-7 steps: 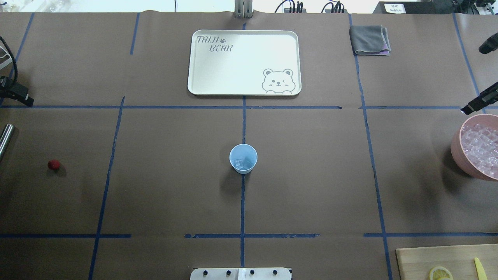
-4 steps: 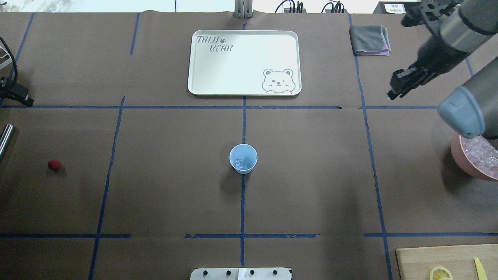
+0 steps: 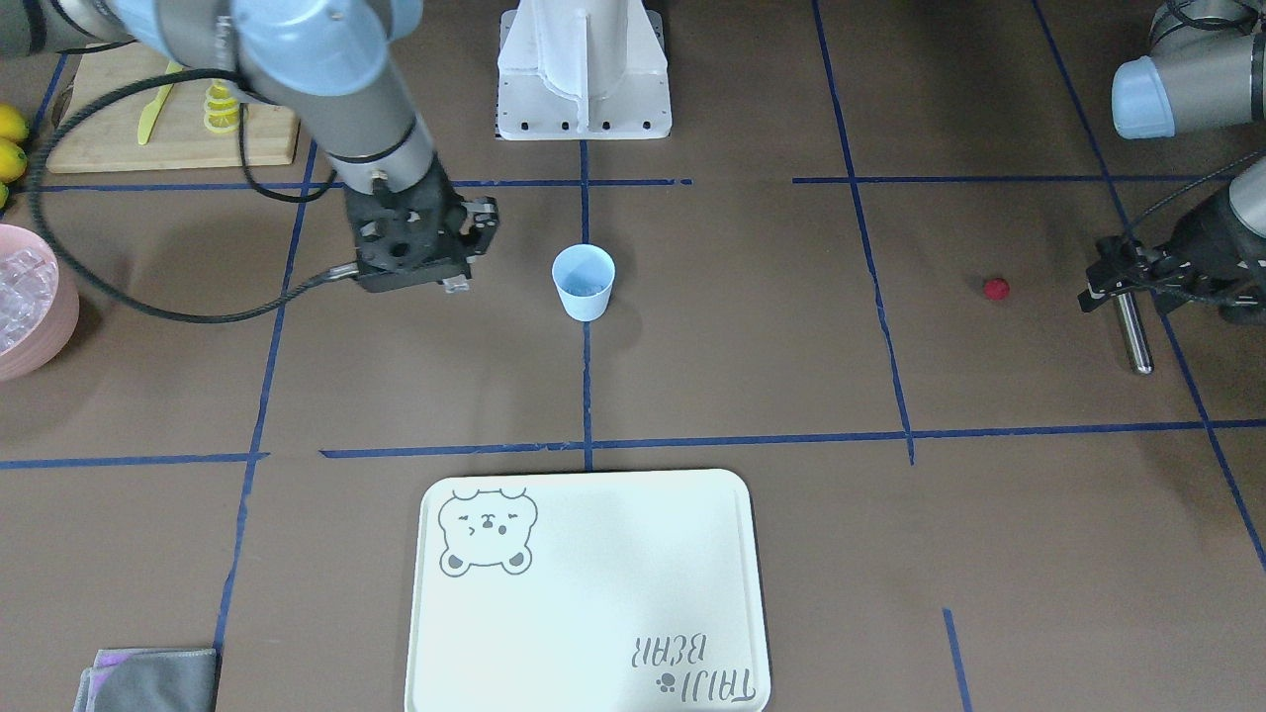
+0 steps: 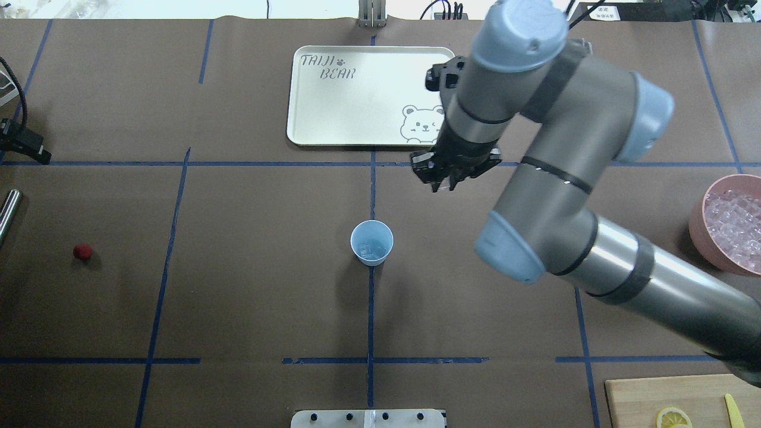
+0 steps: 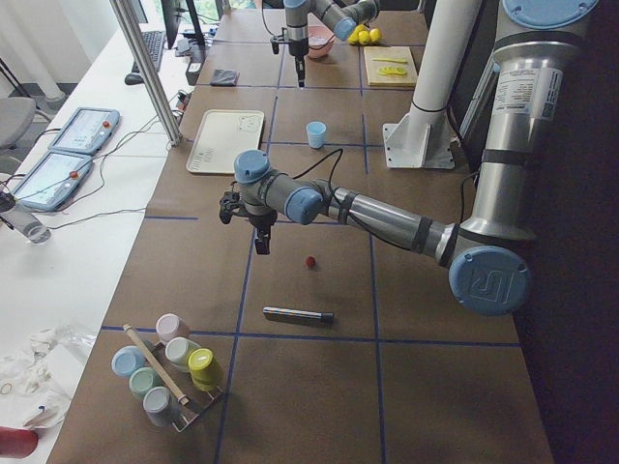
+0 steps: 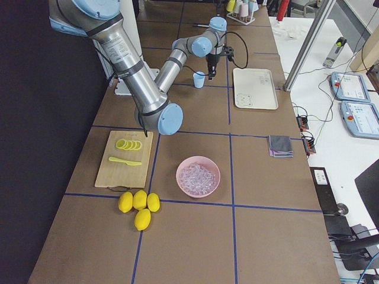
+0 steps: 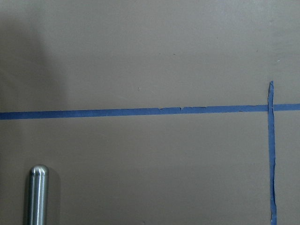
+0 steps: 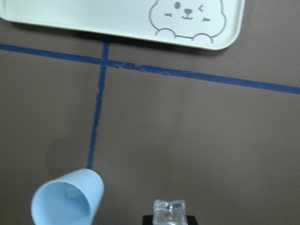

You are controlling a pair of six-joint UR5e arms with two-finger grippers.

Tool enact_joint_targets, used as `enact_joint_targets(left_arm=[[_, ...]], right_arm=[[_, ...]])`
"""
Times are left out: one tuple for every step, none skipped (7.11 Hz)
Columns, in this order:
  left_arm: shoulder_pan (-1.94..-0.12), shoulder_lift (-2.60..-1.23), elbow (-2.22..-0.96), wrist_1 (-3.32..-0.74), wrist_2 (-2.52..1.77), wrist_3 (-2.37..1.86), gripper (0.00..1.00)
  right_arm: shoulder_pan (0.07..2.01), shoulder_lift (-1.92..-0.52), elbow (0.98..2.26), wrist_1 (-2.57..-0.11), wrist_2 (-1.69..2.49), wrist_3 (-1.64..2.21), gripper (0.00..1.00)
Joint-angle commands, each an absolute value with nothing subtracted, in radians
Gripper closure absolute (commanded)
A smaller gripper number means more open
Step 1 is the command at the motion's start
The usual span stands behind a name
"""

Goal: Mash ice and strawberries in cup
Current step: 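Carry the ice with the right gripper over the light-blue cup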

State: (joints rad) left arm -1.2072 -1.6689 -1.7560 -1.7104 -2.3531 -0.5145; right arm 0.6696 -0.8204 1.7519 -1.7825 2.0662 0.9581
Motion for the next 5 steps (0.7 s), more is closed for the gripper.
enact_joint_targets(left_arm=[[-1.207, -1.669, -1.750, -1.710, -2.352, -0.512, 0.00], [-1.207, -1.669, -1.750, -1.710, -2.353, -0.512, 0.00], [-1.206, -1.669, -1.750, -1.709, -2.353, -0.512, 0.00], [-1.206, -1.669, -1.750, -1.710, -2.353, -0.512, 0.00], [-1.207, -1.669, -1.752, -1.710, -2.353, -0.514, 0.00]], right_arm=[[0.557, -0.692, 1.583, -1.680, 1.959, 1.104, 1.00], [0.528, -0.693, 1.577, -1.684, 1.948, 1.106, 1.00], [0.517, -0.696, 1.578, -1.686, 1.948, 1.108, 1.00], [0.506, -0.701, 1.578, -1.687, 1.948, 1.108, 1.00], [0.506, -0.696, 1.588, -1.744, 1.951, 1.109, 1.00]])
